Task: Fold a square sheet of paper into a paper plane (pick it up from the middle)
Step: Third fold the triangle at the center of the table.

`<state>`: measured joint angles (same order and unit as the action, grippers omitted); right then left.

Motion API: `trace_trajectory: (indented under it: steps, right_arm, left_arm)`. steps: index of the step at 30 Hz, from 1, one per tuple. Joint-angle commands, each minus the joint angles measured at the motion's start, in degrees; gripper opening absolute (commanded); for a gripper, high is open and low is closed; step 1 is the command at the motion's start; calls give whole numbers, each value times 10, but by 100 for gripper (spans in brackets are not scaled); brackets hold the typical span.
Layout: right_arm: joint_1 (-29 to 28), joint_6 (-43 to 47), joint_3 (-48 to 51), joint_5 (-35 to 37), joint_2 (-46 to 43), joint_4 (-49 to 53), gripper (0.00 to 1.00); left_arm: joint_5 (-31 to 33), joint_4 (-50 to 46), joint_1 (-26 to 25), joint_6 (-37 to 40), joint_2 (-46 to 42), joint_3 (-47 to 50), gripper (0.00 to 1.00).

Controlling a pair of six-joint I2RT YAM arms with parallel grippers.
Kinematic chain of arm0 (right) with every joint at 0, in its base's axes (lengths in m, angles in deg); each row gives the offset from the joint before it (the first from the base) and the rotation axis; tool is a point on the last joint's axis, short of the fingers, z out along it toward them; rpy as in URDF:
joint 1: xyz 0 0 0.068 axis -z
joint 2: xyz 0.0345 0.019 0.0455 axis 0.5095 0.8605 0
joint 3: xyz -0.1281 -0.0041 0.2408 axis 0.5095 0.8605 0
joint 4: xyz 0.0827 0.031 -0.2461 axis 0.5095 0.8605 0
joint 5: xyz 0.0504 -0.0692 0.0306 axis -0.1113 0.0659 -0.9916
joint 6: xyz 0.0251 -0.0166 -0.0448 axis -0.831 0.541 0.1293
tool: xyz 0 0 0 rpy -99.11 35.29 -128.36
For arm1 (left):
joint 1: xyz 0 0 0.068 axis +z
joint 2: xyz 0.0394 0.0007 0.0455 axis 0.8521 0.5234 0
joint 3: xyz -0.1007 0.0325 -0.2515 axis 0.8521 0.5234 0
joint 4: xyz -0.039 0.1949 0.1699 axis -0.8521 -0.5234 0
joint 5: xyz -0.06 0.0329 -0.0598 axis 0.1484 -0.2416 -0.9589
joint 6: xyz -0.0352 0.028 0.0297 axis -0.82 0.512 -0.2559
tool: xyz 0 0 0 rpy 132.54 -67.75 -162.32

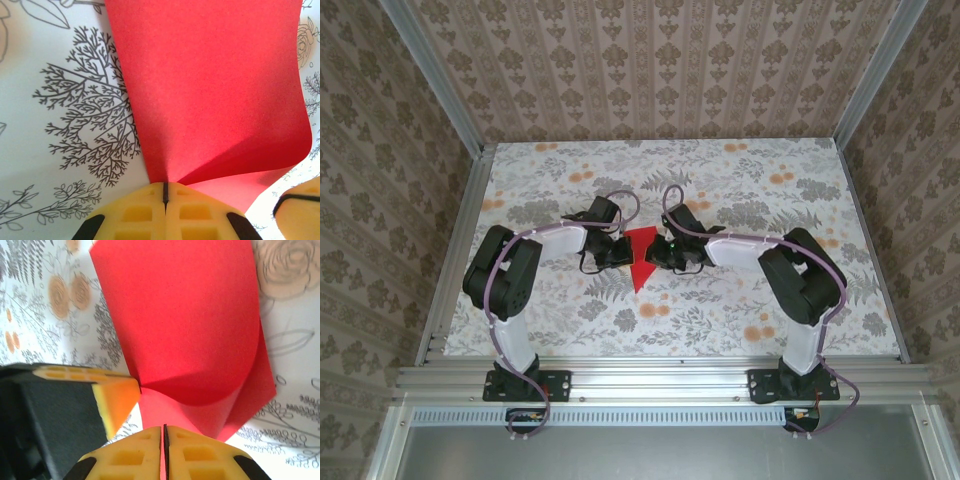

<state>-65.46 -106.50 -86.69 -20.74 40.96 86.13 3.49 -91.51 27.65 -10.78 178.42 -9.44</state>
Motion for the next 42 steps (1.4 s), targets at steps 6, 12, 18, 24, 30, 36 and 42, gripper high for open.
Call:
trace_trajectory:
  steps: [6,12,18,24,30,36,42]
  right_arm:
    - [10,-2,-30,49,46,59,12]
    - [13,-11,-17,75,49,86,12]
    - [15,-17,-6,76,50,82,11]
    - [16,-29,-2,78,49,77,11]
    - [20,-43,5,64,56,59,11]
    - [27,-56,10,59,60,51,11]
    - [31,-64,10,58,67,58,11]
  left_arm:
    - [41,-42,-2,18,26,7,0]
    - [42,-44,-2,18,22,5,0]
    - [33,-50,-2,20,-6,-10,6]
    - [-12,-5,-2,-7,-94,13,26]
    - [-87,99,-12,-62,-151,105,29]
    - [-109,121,-47,-73,-126,128,20]
    - [-107,104,-58,-62,-90,116,17]
